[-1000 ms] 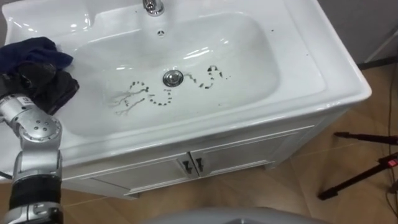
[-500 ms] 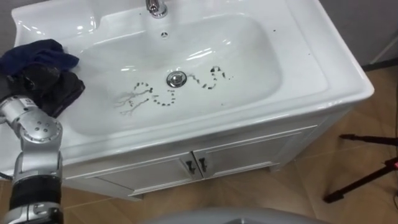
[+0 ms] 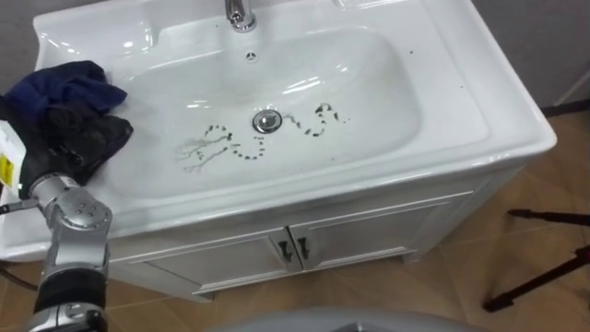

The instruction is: Wipe basin

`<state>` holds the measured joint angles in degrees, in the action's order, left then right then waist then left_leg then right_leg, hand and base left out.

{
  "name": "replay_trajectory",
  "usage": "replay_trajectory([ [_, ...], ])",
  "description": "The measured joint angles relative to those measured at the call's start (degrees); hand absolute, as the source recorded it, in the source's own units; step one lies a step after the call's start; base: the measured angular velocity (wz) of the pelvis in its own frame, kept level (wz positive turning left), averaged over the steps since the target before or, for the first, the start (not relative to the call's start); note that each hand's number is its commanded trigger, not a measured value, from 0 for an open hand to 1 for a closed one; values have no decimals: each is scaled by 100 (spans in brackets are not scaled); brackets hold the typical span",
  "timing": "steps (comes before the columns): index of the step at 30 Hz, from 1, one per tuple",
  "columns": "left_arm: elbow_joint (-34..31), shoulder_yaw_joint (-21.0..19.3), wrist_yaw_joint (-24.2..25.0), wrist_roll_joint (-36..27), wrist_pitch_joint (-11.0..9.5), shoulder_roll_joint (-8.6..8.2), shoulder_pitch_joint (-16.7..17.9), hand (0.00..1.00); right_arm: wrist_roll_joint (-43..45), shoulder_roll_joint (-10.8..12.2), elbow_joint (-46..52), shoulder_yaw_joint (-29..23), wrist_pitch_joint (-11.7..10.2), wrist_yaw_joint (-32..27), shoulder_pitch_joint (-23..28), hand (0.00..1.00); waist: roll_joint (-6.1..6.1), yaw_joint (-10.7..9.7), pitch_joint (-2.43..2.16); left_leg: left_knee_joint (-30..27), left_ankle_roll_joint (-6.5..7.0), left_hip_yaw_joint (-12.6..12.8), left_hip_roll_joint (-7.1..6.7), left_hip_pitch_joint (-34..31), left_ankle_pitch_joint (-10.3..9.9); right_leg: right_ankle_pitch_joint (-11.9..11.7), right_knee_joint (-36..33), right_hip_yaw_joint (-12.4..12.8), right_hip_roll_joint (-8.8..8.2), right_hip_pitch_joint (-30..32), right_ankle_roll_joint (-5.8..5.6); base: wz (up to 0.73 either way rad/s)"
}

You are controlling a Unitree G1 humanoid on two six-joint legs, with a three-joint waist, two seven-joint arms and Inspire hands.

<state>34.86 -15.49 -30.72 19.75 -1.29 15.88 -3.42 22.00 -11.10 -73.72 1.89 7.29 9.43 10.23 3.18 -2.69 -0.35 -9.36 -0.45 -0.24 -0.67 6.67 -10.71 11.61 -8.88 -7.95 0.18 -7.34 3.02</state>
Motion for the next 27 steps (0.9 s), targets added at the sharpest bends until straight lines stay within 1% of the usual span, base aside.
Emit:
replay_trajectory([
  [2, 102, 0, 7, 2, 1, -4, 0, 0, 2, -2, 2, 10, 31, 1, 0, 0, 13, -1, -9, 1, 0, -3, 1, 6, 0, 0, -13, 2, 0, -7, 0, 0],
  [9, 136, 0, 43, 59, 21, -6, 4, 0, 3, -12, -5, 7, 31, 12, 3, 0, 2, 2, -2, 11, 0, -2, 4, 21, 0, -2, -5, -2, 3, -28, 2, 0],
  [10, 155, 0, 46, 127, 18, -6, 7, 0, 4, -12, -4, 7, 30, 12, -1, 0, 0, 2, 0, 17, 0, 0, 4, 33, 0, -2, -5, -3, 4, -49, 2, 0],
  [12, 242, -2, 50, 453, 12, -11, 10, 0, 1, -15, -4, 3, 26, 42, 0, 0, -1, 4, 3, 22, 0, 7, 1, 87, 0, -2, 24, -2, 2, -117, 1, 0],
  [16, 250, 6, 48, 733, 9, -38, 15, 0, -2, -16, -2, 1, 0, 78, -11, 0, 9, -3, 3, 22, 0, 6, 2, 81, 0, -2, 29, -12, 3, -135, 1, 0],
  [18, 255, 13, 47, 739, 22, -65, 15, 0, -2, -19, -3, 1, -19, 73, -9, 0, 27, -14, 3, 20, 0, 6, 0, 90, 0, -2, 30, -13, 2, -166, 1, 0],
  [23, 269, 16, 47, 736, 107, -71, 14, 0, 0, -22, -23, -5, -16, 65, -86, 0, 64, -42, 7, 17, 0, 6, 0, 91, 0, -2, 27, -13, 2, -163, 1, 0],
  [27, 331, 16, 88, 736, 115, -71, 13, 0, -2, -31, -68, -7, -14, 68, -124, 0, 77, -57, 7, 17, 0, 5, 1, 111, 0, -2, 28, -6, 4, -155, 1, 0],
])
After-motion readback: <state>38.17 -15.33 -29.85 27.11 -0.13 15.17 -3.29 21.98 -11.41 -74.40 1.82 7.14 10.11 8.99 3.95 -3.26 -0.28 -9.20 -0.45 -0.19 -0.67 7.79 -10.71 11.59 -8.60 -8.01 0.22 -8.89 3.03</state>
